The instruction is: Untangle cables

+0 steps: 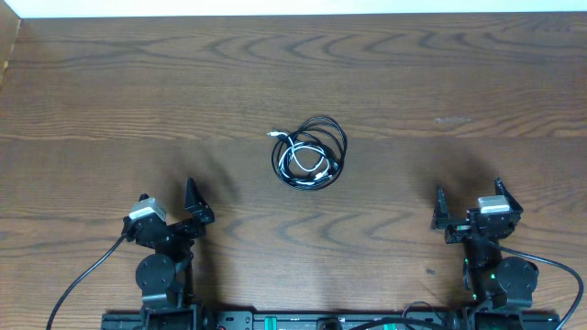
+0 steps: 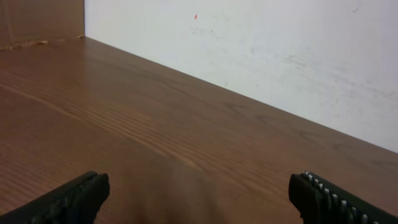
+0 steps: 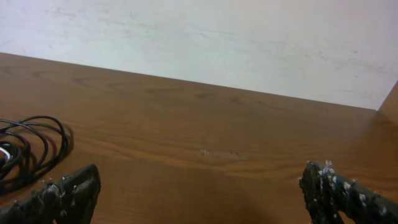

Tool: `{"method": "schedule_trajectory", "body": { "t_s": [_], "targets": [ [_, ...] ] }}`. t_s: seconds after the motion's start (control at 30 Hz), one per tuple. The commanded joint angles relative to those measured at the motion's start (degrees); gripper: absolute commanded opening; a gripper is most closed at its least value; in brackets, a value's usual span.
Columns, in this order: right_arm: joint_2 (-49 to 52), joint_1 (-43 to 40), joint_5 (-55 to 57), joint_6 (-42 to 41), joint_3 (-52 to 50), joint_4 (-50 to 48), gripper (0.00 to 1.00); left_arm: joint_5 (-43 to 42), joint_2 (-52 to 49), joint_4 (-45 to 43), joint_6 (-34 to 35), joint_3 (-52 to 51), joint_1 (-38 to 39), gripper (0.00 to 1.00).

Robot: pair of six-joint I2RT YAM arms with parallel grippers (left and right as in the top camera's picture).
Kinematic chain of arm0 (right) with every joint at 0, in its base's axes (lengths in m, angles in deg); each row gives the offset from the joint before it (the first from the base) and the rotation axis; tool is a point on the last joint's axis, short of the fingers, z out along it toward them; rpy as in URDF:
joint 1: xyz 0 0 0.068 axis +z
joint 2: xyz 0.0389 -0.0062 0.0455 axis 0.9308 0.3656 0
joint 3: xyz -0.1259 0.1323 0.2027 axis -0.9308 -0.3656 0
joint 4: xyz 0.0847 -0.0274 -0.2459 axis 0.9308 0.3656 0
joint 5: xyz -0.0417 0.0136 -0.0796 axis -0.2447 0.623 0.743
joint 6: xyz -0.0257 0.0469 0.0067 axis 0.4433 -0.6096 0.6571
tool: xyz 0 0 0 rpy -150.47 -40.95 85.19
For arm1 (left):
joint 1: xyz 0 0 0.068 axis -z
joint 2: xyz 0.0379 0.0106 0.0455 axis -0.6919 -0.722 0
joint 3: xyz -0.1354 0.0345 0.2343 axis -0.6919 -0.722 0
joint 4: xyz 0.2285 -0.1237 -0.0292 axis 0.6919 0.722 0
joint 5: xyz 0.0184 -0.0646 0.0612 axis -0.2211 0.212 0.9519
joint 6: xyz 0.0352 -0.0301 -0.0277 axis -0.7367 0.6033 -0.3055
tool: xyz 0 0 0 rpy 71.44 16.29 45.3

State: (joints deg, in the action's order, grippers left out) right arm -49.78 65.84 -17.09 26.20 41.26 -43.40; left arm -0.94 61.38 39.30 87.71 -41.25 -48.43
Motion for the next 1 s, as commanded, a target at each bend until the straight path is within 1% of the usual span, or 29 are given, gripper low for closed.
{"method": "schedule_trajectory", "body": {
  "t_s": [0.0, 0.47, 0.97],
  "targets": [
    [0.04, 0.13, 0.63, 0.00, -0.26, 0.13, 0.99, 1.25, -0.17, 2.78, -0.59, -0.68, 0.24, 0.98],
    [0.04, 0.15, 0.63, 0.00, -0.26, 0.11, 0.99, 1.16, -0.17, 2.78, -0.57, -0.68, 0.24, 0.98],
    [0.04, 0.13, 0.63, 0.00, -0.26, 0.13, 0.99, -1.40, -0.17, 2.75, 0.55, -0.61, 0.24, 0.98]
  ]
}}
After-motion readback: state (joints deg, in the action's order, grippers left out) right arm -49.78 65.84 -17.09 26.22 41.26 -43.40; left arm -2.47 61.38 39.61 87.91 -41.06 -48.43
